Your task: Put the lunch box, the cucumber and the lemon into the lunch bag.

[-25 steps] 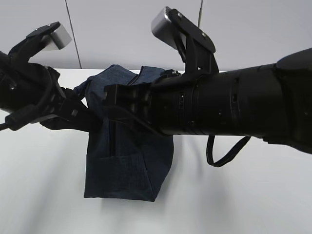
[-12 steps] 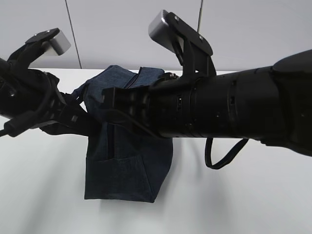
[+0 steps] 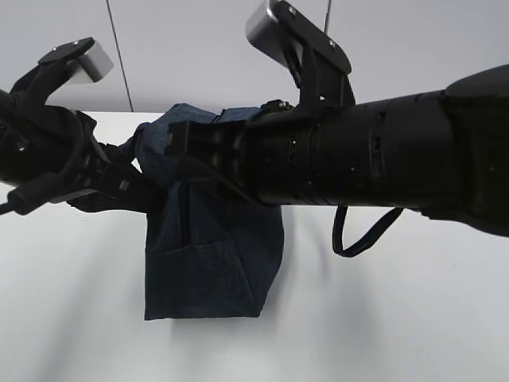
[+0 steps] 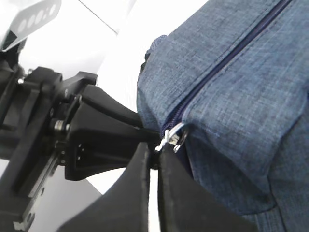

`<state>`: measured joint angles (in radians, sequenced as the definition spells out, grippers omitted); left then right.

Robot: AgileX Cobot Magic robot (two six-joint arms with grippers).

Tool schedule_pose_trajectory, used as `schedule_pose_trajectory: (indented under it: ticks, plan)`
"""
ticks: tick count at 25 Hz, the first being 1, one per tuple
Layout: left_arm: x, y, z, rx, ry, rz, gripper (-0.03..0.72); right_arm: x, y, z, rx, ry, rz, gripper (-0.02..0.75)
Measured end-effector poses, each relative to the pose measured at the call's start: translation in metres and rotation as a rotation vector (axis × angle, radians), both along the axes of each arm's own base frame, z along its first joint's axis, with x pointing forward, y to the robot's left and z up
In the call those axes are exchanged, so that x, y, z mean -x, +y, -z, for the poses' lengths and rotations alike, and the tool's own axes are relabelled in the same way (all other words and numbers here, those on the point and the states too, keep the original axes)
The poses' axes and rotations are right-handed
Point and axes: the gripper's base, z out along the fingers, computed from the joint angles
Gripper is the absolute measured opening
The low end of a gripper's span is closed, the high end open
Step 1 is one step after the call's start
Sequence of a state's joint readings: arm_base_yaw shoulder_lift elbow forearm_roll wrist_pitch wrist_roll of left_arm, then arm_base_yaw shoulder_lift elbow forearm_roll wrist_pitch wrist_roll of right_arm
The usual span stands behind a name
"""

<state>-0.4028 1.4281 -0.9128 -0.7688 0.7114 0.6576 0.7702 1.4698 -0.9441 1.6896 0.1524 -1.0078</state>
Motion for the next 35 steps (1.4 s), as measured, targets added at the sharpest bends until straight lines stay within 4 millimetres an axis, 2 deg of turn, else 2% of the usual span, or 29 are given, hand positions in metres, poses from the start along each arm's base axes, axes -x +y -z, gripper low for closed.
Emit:
schedule_pose_trajectory:
  ticks: [5,9,18,27,31,35]
  plan:
    - [0.000,0.000,0.000,-0.005,-0.006,-0.001,-0.004,-0.004,0.000,-0.006,0.006,-0.037,0.011,0.000]
    - [0.004,0.005,0.016,-0.082,0.025,0.043,-0.006,-0.011,-0.001,-0.032,-0.026,-0.115,0.047,0.000]
    - [0.006,0.006,0.021,-0.093,0.028,0.049,-0.006,-0.012,-0.001,-0.033,0.006,-0.156,0.029,0.000]
    - [0.005,0.006,0.020,-0.090,0.019,0.041,-0.006,-0.001,0.007,-0.033,0.068,-0.270,-0.181,0.003]
    - [0.005,0.006,0.020,-0.087,0.020,0.039,-0.006,0.003,0.009,-0.030,0.108,-0.292,-0.248,0.067]
    - [0.004,0.006,0.020,-0.085,0.012,0.035,0.019,0.005,0.009,-0.028,0.138,-0.285,-0.278,0.166]
